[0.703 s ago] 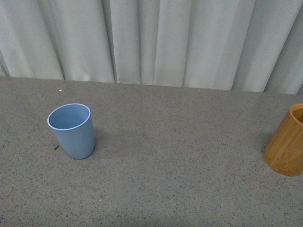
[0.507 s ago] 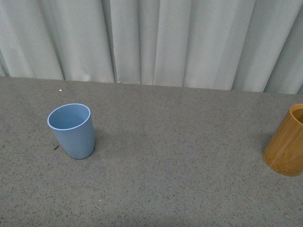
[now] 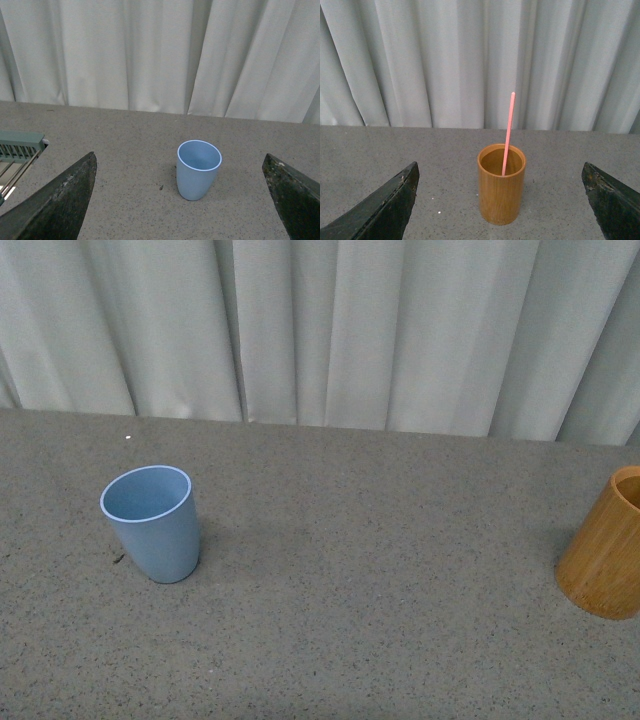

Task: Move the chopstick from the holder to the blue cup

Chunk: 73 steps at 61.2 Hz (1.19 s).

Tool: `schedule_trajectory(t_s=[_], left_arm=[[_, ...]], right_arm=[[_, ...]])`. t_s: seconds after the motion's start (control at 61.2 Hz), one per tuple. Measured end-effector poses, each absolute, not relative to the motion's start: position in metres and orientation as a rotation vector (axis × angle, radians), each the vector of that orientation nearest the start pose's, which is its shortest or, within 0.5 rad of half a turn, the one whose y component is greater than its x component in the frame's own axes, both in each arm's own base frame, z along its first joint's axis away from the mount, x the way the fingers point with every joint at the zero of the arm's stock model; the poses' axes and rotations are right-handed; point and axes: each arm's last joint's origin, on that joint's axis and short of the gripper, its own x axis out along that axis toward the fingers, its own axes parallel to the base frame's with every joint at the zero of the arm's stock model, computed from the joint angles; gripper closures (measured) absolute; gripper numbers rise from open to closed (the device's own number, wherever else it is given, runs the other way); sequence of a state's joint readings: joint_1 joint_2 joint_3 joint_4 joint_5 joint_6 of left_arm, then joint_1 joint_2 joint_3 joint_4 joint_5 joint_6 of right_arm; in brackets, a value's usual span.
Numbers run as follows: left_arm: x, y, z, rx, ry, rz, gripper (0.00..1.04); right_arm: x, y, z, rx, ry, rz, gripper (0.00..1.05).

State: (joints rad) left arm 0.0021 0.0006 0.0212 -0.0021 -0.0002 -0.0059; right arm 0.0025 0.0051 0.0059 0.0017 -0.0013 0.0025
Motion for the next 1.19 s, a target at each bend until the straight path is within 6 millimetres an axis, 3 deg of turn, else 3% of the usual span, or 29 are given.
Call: schedule_trajectory(t_s=[1.193], left_arm=[[0.0964, 0.0002, 0.1705, -0.006, -0.019, 0.002, 0.07]], right_arm=[[0.0977, 0.0003, 0.1653, 0.002, -0.002, 0.004, 0.09]])
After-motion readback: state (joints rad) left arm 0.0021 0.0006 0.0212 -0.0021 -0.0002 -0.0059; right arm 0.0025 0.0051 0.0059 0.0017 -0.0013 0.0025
